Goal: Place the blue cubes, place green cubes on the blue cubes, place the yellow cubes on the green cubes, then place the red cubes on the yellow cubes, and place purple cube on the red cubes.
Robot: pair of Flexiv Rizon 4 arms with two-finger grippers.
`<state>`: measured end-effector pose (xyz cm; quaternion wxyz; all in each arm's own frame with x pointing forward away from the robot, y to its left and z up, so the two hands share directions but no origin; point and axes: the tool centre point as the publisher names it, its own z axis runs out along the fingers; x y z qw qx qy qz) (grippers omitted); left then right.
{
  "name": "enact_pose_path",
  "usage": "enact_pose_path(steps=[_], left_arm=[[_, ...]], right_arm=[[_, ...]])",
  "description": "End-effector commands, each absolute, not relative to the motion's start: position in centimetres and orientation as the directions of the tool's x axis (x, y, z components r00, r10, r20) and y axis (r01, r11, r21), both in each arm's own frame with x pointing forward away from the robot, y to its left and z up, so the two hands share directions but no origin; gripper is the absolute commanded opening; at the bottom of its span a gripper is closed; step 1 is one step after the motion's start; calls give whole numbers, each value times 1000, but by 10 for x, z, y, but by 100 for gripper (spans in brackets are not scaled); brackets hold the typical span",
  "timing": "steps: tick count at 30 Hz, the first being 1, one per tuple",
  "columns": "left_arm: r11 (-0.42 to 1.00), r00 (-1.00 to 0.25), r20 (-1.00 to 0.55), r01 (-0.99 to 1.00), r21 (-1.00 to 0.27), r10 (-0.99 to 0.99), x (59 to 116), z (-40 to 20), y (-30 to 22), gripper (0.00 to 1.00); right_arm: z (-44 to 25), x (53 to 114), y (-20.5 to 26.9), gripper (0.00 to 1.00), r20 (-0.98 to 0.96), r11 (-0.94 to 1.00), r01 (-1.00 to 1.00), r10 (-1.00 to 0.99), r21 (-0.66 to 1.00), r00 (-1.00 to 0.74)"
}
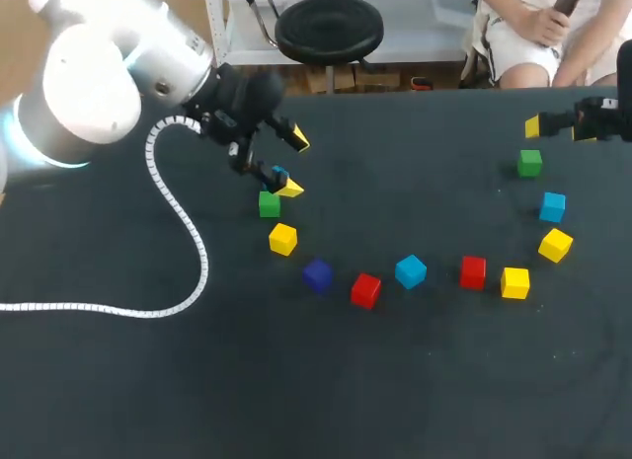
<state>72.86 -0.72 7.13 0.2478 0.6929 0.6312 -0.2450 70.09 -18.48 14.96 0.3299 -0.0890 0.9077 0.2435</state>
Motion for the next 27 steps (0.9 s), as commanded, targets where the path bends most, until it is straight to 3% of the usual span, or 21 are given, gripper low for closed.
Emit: enact_pose_path(steps=[1, 9, 15, 22, 27], left_arm=[[-72, 85, -655, 996, 47, 751, 723, 72, -5, 100], [-72, 85, -655, 996, 47, 751, 723, 72, -5, 100], [-72, 85, -655, 996, 47, 751, 723, 72, -5, 100], [-72, 85, -655, 996, 47, 751, 723, 72, -5, 100], [-72, 85, -655, 996, 47, 751, 723, 72, -5, 100]], right_arm=[[150, 700, -185, 100, -642, 867, -320, -1, 382, -767], [150, 700, -185, 100, -642, 867, -320, -1, 382, -767], [189, 695, -141, 100, -713, 838, -512, -241, 190, -658], [201, 664, -98, 100, -682, 531, -842, -584, 91, -441], [198, 646, -88, 100, -628, 375, -924, -703, 70, -333]])
